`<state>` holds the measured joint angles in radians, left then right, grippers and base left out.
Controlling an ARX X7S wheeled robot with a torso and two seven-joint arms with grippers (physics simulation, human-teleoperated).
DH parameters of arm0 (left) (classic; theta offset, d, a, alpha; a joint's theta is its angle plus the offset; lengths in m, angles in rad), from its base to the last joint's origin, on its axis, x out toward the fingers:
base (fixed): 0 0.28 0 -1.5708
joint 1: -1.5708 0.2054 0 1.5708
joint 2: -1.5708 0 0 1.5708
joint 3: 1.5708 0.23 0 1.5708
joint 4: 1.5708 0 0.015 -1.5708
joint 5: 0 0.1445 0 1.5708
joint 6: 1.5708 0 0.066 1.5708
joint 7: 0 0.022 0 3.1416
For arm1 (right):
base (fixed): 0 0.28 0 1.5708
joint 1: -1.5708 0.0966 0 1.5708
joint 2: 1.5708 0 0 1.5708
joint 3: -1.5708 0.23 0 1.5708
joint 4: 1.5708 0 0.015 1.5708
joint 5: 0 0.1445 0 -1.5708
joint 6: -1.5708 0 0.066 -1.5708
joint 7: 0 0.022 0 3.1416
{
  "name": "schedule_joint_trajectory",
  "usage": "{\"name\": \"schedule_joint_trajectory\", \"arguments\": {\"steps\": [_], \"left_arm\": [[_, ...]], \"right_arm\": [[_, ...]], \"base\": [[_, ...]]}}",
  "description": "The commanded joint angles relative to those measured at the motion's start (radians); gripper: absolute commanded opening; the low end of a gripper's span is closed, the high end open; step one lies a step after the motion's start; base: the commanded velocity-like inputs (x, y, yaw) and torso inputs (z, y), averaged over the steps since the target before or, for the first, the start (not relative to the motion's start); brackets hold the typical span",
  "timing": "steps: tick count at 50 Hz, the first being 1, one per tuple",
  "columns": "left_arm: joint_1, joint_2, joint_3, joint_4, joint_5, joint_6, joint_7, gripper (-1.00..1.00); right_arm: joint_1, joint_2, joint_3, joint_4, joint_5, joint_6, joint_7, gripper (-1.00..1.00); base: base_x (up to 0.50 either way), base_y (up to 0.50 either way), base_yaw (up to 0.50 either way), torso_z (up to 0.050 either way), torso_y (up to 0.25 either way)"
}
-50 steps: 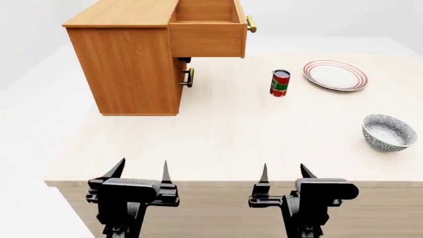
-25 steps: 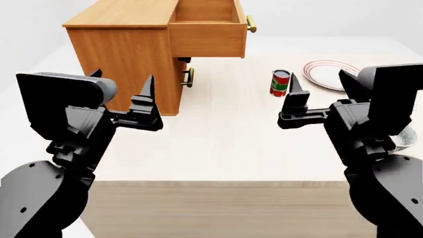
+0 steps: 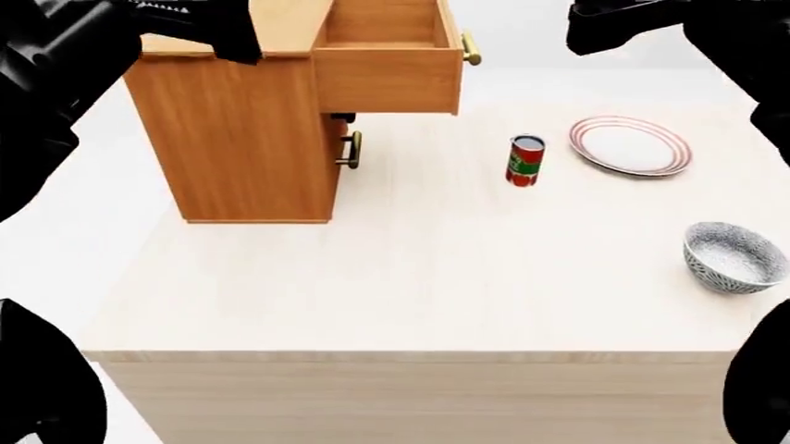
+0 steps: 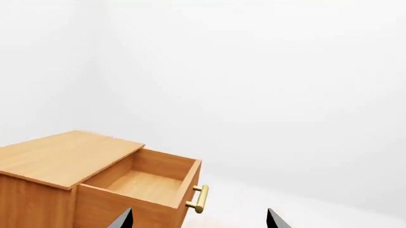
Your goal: Put the bowl in the top drawer of the cabinet.
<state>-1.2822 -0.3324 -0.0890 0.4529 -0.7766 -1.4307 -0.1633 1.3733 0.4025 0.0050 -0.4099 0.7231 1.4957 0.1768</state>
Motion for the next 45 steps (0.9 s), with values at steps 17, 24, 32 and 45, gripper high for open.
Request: {"name": "schedule_joint_trajectory", "arguments": {"steps": [17,24,32,45], "left_arm": [[-0.343,-0.042,0.107,-0.228,0.002,-0.015,0.045,1.0],[-0.374,-0.05,0.121,-0.237,-0.005,-0.024,0.046,1.0],[-0.393,-0.058,0.107,-0.228,-0.031,-0.055,0.027,1.0],[-0.326,-0.137,0.029,-0.198,-0.428,-0.137,-0.295,1.0]], "right_arm": [[0.286,0.045,-0.143,0.218,0.003,-0.04,-0.066,1.0],[0.298,0.054,-0.178,0.267,-0.012,-0.081,-0.087,1.0],[0.3,0.048,-0.196,0.341,-0.038,-0.132,-0.094,1.0],[0.332,0.043,-0.34,0.571,-0.146,-0.321,-0.185,1.0]], "base": [[0.19,0.0,0.0,0.0,0.0],[0.22,0.0,0.0,0.0,0.0],[0.22,0.0,0.0,0.0,0.0],[0.22,0.0,0.0,0.0,0.0]]}}
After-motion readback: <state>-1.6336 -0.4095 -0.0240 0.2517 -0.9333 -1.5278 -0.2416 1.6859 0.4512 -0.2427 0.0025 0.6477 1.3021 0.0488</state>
